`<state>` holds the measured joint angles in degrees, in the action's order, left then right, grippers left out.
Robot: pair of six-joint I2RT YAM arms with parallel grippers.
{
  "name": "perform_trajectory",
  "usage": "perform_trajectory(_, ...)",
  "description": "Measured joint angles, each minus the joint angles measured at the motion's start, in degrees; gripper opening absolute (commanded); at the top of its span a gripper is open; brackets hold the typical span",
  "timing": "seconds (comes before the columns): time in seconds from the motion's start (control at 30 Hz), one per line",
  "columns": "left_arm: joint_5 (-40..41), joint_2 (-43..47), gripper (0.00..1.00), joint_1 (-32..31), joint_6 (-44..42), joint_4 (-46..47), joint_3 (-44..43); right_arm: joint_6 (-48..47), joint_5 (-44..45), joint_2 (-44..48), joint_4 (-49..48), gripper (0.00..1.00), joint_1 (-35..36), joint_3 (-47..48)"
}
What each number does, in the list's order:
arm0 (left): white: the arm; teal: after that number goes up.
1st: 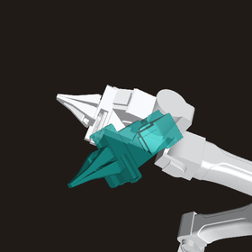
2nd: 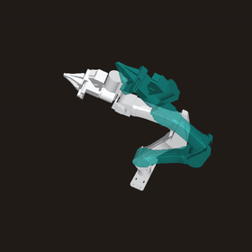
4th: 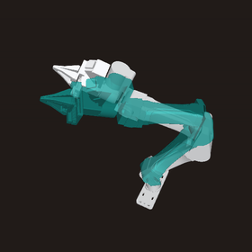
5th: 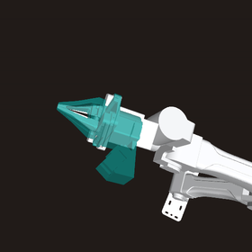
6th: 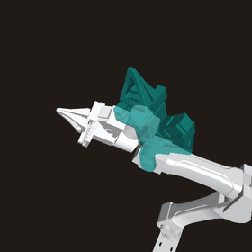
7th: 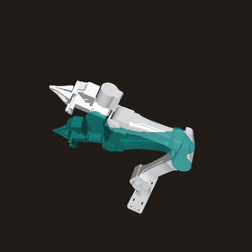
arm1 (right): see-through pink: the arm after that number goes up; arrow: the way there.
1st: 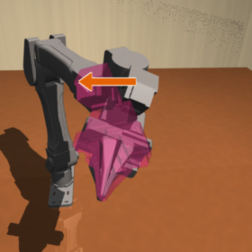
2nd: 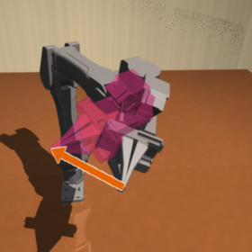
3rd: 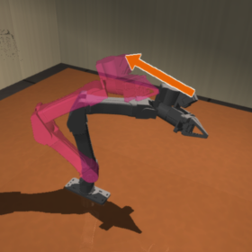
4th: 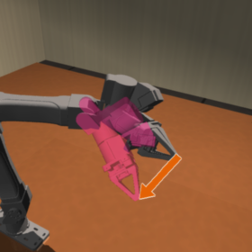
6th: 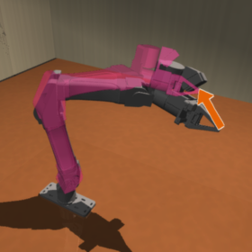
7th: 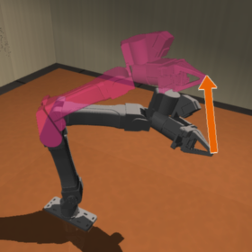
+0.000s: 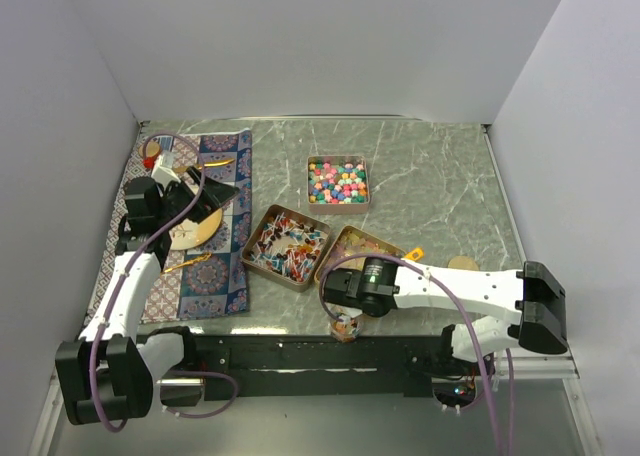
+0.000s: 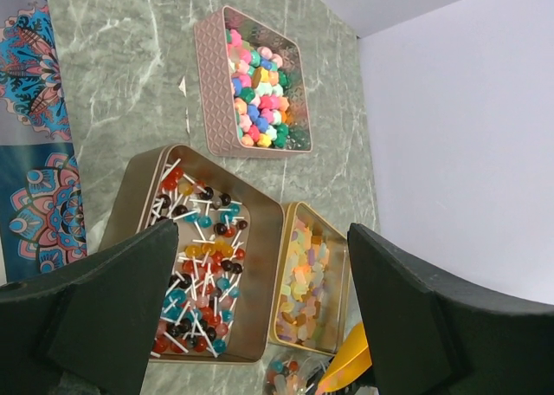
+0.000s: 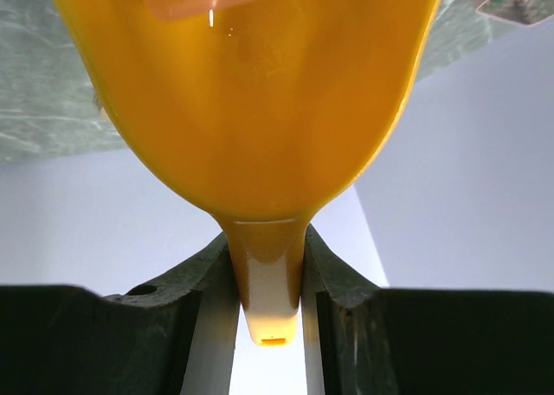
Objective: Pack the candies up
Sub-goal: Place the fake candies in the packing bottle.
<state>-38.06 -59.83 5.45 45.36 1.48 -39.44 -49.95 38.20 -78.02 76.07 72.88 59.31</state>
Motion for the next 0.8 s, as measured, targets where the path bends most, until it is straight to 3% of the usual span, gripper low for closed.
perform_trajectory(0.63,-0.7,0.4,0.85,0.0,3.5,2.2,0.7,-0.5,4.1,-0.2,0.3,0.0,2.7,-2.0)
perform_trajectory(0.8,-3.3,-1.6,0.84,-1.9,3.9,2.1,0.7,-0.2,-2.8,-1.0,1.5,0.0,-3.9,9.3)
